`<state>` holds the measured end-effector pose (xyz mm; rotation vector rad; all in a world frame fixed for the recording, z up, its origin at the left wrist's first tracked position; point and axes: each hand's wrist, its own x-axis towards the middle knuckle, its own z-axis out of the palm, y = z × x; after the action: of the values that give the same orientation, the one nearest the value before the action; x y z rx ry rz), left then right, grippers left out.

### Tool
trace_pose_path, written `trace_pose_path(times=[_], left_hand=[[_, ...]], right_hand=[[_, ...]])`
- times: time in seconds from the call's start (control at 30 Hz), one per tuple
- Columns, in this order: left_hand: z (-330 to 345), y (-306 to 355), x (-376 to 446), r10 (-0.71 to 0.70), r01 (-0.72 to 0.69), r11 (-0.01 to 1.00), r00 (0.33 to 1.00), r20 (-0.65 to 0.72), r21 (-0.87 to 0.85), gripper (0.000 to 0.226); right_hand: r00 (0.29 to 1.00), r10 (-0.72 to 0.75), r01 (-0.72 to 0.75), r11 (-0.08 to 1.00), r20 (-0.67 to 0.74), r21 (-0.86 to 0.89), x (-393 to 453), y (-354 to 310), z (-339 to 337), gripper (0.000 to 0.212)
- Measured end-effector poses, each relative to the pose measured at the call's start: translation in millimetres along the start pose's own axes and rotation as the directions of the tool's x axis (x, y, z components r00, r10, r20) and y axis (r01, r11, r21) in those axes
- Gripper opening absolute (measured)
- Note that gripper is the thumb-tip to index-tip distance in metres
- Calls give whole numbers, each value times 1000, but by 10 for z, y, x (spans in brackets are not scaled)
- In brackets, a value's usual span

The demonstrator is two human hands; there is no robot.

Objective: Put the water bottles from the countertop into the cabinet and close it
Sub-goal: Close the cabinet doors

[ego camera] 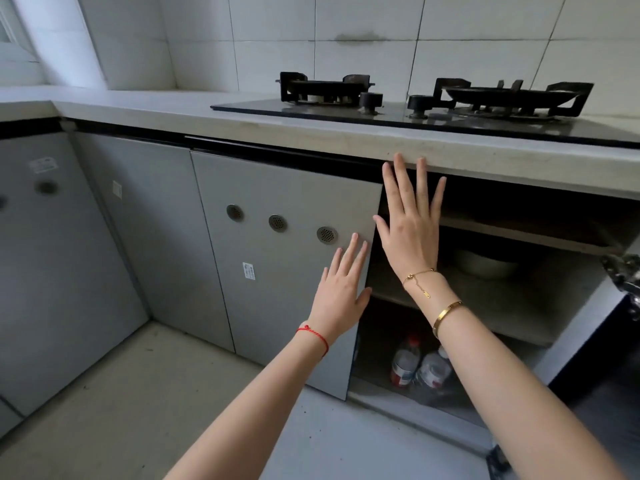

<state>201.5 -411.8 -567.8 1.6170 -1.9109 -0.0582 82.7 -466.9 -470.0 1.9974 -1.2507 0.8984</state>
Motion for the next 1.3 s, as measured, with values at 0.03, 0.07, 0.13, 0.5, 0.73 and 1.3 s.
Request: trace_pose_path(times=[0.03, 0.07, 0.13, 0.5, 0.73, 1.3], left_hand=[[-26, -24, -11, 17, -17, 1000, 1000, 6, -12, 80], [-49, -52, -13, 37, -36, 999, 999, 11, -17, 79], [-100, -87, -20, 60, -60, 998, 998, 19, -15, 79], [-185, 258, -380, 55, -56, 992, 998, -13, -115, 70], [-345, 635, -548, 268, -302, 930, 947, -174, -208, 60], [-381, 3207, -1027, 769, -719, 435, 610, -192, -543, 51]], right_hand=[[1000, 14, -14, 1000, -6, 26, -24, -19, -14, 78], [999, 32, -31, 998, -11, 47, -47, -33, -28, 77], [998, 67, -65, 994, -21, 86, -109, -49, -58, 75], [973, 225, -230, 951, 47, 209, -781, -14, -425, 68], [947, 322, -320, 936, 12, 147, -1355, -98, -976, 69], [787, 558, -614, 749, -263, -248, -2761, 452, -3215, 66]])
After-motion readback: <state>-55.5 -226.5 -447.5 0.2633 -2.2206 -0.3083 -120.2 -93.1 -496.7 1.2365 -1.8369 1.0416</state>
